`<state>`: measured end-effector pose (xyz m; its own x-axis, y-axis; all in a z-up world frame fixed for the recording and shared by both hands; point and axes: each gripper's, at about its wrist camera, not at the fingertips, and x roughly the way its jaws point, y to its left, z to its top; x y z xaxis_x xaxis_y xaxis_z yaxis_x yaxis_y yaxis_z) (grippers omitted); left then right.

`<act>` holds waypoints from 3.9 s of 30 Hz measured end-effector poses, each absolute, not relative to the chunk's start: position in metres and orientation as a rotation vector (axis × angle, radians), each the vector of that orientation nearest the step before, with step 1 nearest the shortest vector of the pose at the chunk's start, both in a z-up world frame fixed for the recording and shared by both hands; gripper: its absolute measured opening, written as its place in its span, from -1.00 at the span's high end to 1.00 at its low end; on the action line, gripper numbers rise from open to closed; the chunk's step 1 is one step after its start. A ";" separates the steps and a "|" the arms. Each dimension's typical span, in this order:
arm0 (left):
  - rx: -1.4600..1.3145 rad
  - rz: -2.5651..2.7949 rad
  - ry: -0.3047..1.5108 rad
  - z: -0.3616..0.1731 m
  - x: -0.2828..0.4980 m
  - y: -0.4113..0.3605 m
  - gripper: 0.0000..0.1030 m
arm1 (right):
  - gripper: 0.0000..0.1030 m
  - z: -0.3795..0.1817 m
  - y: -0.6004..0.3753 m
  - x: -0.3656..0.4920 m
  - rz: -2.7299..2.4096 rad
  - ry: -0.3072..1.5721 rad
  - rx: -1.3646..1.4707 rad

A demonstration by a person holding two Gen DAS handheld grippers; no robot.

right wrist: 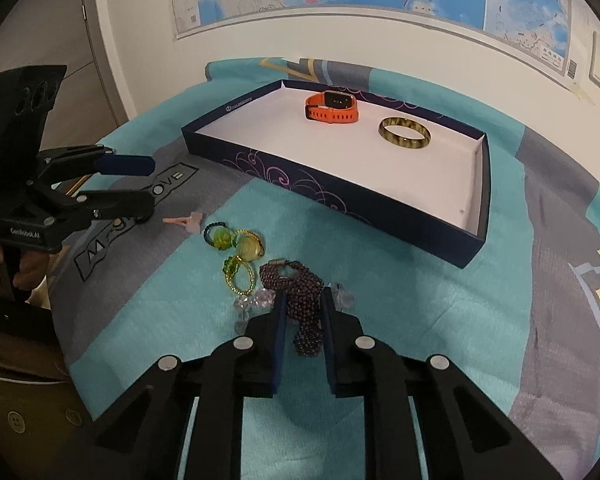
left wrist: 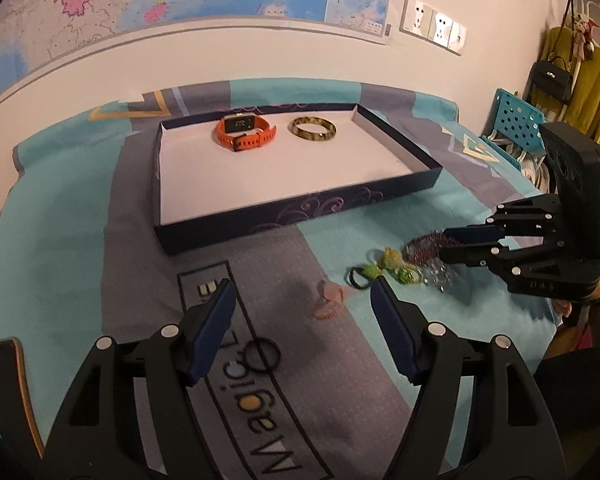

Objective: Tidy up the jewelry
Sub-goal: 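Open both tools and lift them out of the box, then grasp the dark red beaded bracelet with the right tool while the left tool grasps the pink clip, then carry the beaded bracelet with the right tool over the box while the left tool carries the pink clip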

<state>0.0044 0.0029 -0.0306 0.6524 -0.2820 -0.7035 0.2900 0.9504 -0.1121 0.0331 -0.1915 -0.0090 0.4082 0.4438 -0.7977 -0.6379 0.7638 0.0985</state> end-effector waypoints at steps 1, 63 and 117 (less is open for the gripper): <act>0.009 -0.323 0.799 -0.032 0.004 0.003 -0.35 | 0.73 -0.009 -0.192 0.032 0.687 0.922 -0.234; -0.022 -0.395 0.863 -0.038 0.020 -0.016 0.93 | 0.84 0.023 -0.210 0.050 0.726 0.824 0.042; -0.006 -0.316 0.802 -0.001 0.143 0.006 0.93 | 0.84 0.018 -0.169 0.186 0.667 0.854 -0.103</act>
<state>0.1430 0.0062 -0.0014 0.6509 -0.2806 -0.7054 0.2757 0.9531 -0.1247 0.1856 -0.1694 0.0184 0.4685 0.5028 -0.7264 -0.5828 0.7938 0.1736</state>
